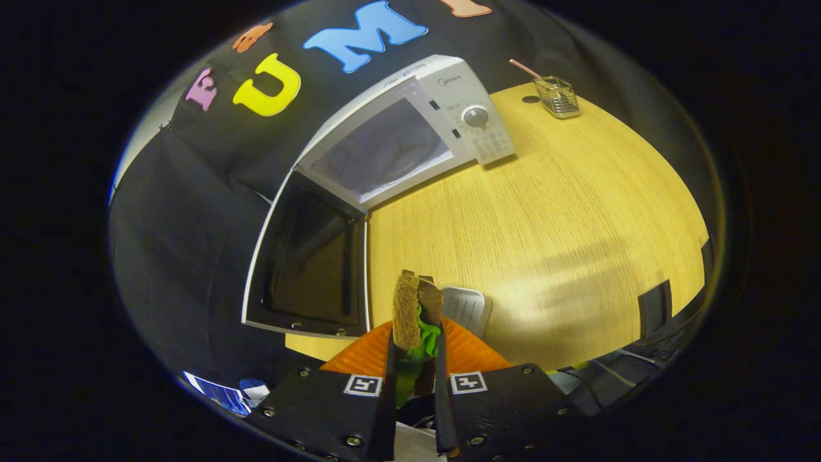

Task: Open the microwave, put the food inside, and close the microwave door.

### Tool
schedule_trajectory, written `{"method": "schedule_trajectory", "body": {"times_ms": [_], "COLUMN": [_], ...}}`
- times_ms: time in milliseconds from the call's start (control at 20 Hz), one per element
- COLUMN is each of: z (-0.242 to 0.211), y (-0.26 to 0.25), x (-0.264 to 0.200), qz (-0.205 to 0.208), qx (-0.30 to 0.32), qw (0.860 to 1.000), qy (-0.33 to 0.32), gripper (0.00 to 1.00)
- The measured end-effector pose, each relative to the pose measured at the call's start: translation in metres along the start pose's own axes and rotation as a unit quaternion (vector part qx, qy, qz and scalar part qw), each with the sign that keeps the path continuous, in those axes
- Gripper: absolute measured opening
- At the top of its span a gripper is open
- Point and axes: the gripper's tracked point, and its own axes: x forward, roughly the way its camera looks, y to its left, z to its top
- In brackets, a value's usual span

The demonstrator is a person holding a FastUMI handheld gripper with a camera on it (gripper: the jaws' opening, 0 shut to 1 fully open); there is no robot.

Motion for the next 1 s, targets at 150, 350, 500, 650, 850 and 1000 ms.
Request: {"method": "schedule_trajectory", "body": {"times_ms": [150,350,500,650,850,1000], "z": [0.029,0.062,0.081,0.099,0.121,0.137], "y": [0.016,0.037,0.051,0.065,0.073,0.081], "x": [0.003,0.015,0.029,0.046,0.071,0.089], "qz": [0.020,0.047,0.062,0.082,0.085,0.092], "qx": [-0.001,0.001,0.006,0.016,0.034,0.053], "qw": [1.000,0.998,0.996,0.994,0.991,0.987], "qy": [-0.024,-0.049,-0.062,-0.077,-0.101,-0.123], "gripper": [0.24,0.24,0.24,0.24,0.24,0.24]}}
